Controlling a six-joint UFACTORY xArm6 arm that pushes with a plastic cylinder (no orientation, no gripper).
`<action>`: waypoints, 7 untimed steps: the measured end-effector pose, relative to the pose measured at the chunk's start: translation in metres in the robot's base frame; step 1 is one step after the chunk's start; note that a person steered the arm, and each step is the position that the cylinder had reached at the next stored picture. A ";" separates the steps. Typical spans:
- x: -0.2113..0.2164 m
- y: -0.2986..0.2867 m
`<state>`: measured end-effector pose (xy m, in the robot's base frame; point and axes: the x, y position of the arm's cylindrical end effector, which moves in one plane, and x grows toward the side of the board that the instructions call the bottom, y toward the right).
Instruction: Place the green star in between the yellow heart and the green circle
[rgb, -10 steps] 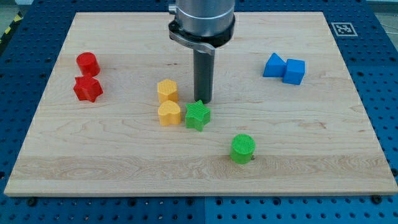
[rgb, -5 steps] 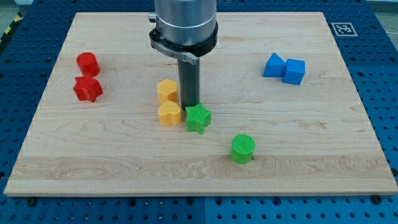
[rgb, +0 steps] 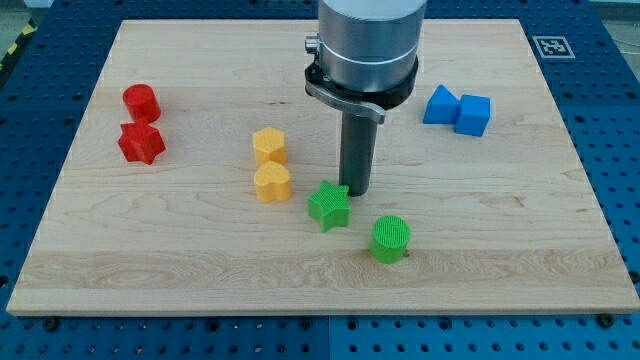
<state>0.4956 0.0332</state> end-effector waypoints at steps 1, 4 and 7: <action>0.006 0.001; 0.019 0.013; 0.032 0.051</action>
<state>0.5277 0.0841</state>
